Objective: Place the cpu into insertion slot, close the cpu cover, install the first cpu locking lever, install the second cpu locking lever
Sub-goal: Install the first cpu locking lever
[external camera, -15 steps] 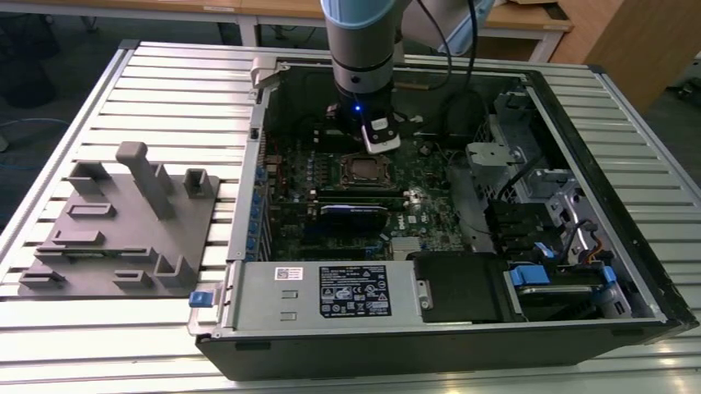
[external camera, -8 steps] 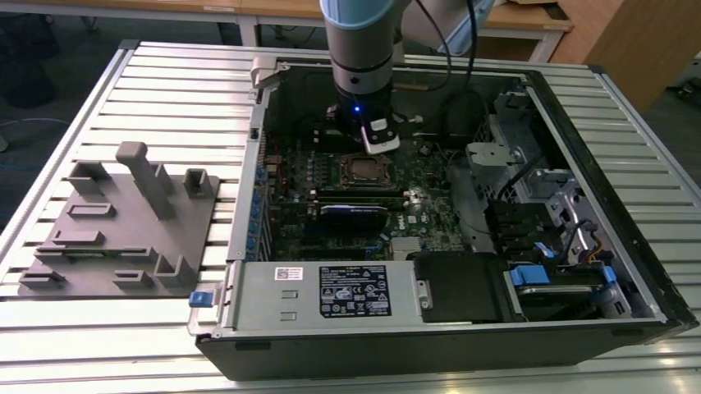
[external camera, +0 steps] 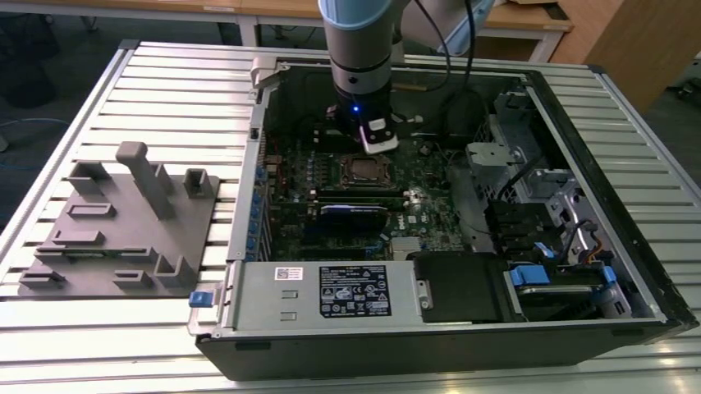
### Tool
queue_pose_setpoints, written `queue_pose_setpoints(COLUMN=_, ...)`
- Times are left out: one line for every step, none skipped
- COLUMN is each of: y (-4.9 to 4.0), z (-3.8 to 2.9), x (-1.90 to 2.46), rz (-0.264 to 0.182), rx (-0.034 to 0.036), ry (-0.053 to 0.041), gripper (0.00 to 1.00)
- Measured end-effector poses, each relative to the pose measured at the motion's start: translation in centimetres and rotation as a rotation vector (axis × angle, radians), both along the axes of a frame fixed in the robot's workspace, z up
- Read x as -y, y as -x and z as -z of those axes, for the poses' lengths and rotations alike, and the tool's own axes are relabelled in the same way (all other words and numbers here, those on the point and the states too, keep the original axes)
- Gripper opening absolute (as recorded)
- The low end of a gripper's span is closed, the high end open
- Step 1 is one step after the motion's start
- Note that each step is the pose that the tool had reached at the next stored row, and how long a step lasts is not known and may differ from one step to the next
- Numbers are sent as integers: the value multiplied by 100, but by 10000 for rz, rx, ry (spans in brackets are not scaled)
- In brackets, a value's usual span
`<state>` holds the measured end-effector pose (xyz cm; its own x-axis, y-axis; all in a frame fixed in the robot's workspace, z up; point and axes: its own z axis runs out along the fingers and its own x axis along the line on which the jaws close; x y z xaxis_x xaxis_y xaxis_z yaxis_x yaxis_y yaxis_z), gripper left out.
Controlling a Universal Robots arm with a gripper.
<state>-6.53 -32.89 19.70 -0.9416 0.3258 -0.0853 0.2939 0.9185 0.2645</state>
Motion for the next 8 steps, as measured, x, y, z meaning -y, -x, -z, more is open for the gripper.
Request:
queue_pose_setpoints(y=0, z=3, x=-5, rz=41, rx=1, ry=0, gripper=10)
queue_pose_setpoints(y=0, z=7, x=-8, rz=87, rx=3, ry=0, gripper=10)
queue_pose_setpoints(y=0, z=8, x=-10, rz=132, rx=4, ry=2, gripper=10)
queue_pose_setpoints(y=0, z=10, x=-12, rz=173, rx=5, ry=4, gripper=10)
queue_pose_setpoints(y=0, z=12, x=-13, rz=216, rx=6, ry=8, gripper=10)
queue_pose_setpoints(y=0, z=14, x=-15, rz=256, rx=6, ry=15, gripper=10)
queue_pose_setpoints(y=0, z=17, x=-17, rz=296, rx=8, ry=21, gripper=10)
queue_pose_setpoints(y=0, z=18, x=-20, rz=332, rx=8, ry=24, gripper=10)
